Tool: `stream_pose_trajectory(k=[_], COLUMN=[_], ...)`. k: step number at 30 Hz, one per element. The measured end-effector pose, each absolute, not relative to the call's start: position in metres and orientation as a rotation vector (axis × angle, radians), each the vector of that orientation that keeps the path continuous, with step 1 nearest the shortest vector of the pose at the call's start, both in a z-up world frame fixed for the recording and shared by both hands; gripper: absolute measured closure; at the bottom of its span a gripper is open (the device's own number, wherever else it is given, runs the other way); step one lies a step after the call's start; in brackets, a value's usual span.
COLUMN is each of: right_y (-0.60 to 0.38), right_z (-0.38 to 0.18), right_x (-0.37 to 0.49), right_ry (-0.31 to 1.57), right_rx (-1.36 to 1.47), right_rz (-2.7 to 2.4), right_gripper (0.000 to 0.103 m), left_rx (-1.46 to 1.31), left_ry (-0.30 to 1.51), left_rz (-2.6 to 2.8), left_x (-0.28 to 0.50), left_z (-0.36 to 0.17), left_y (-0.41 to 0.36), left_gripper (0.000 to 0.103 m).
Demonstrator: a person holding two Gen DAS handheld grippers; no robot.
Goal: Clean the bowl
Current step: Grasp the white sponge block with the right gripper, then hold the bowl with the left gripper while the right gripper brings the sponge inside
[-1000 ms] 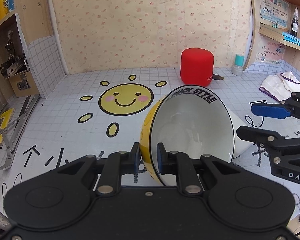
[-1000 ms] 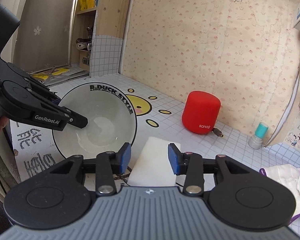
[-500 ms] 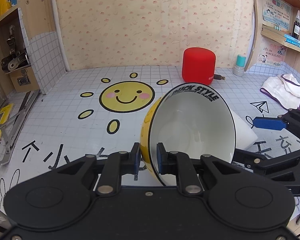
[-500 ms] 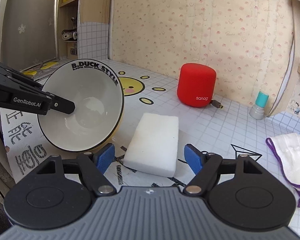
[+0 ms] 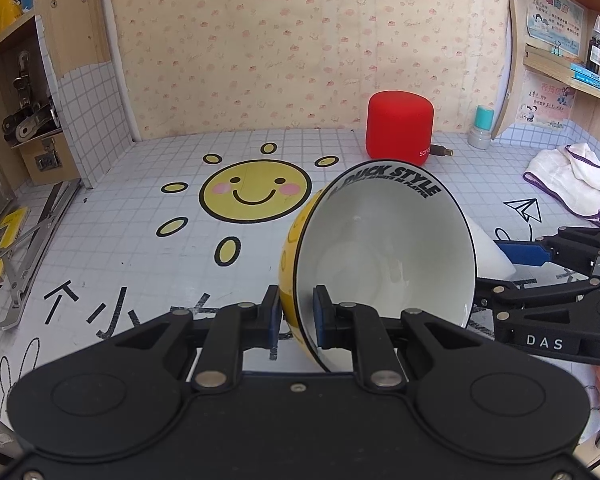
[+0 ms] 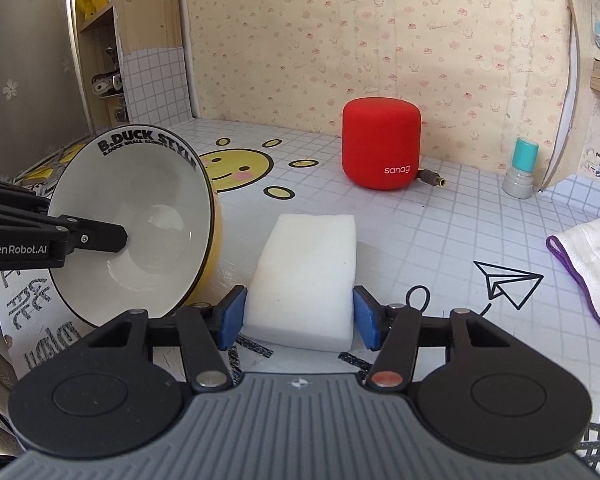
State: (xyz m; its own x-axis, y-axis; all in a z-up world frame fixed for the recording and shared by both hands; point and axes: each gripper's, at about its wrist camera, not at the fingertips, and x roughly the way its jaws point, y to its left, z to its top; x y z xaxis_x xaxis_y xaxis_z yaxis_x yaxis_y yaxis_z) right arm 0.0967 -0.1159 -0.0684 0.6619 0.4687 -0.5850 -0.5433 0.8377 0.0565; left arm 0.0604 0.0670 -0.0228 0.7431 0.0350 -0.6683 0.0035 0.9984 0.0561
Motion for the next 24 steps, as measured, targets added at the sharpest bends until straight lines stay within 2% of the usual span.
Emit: stream_pose_trajectory(k=[15, 24], right_y=[-0.130, -0.103], right_z=[-0.019, -0.014], right_x=[0.051, 0.012], right_ry=[0.388, 0.375], right_rx=[-0.208, -0.425], right_rz=[0.564, 0.658], right_gripper=[0.045, 0.045], left_rx=[0.042, 0.043], left_ry=[0.729, 0.727], left_rz=[0.024, 0.024], left_x=[0.063, 0.062], left_z=[-0.023, -0.024], left_y=[0.066, 0.067], left_gripper=[0.085, 0.085])
